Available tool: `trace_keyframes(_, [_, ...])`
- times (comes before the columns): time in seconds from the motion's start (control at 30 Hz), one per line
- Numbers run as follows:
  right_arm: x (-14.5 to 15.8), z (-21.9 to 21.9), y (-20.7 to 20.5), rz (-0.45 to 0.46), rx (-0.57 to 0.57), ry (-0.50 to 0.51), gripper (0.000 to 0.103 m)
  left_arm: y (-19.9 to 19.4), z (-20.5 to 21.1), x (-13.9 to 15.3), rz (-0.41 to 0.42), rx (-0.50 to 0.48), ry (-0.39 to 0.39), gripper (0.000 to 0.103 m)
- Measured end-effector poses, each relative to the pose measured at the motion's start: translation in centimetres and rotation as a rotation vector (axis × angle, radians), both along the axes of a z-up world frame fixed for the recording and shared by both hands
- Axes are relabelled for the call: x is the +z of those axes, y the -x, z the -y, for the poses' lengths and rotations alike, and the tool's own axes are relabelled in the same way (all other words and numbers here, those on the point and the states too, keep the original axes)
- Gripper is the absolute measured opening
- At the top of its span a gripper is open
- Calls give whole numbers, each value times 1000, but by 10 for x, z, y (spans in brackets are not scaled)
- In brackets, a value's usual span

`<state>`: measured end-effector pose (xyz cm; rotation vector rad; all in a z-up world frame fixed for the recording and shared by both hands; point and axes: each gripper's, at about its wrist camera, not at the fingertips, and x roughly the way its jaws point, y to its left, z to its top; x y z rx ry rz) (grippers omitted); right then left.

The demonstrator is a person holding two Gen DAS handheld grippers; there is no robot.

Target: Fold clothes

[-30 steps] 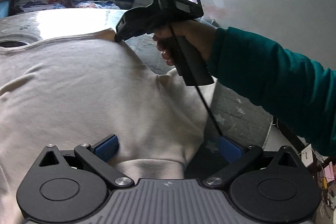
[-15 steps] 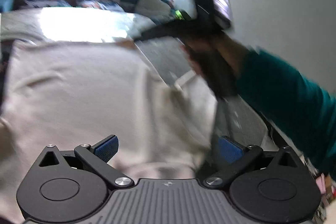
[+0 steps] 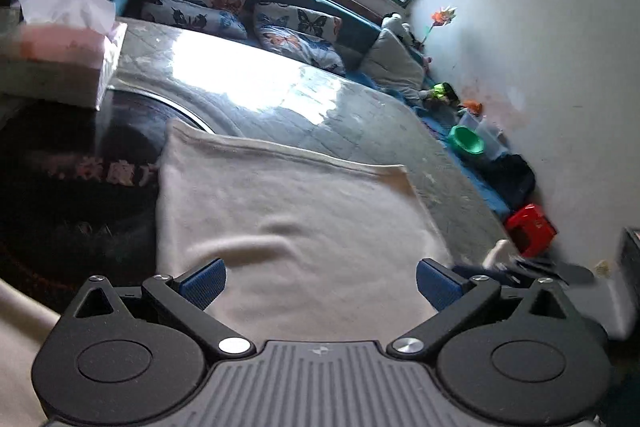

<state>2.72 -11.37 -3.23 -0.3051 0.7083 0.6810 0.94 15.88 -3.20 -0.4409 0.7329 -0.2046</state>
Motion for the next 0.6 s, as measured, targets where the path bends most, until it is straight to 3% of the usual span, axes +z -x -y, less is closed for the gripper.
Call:
trace_keyframes(0.13, [-5,-7,18,5,44,12,47,-15,-7,-6,-47,16,40,102])
trace_keyframes(0.27, [-8,-6,24,-21,35,-11,48,-25,-6,-7,-43,8,39,103])
trace_keyframes(0.43, [-11,-2,39,-38,51,-27,52,-41,-21,-14,-87,71,70,102])
trace_keyframes(0.6, [-14,4,62,-15,81,-16,54,-47,-24,-12,-87,110,-9,100])
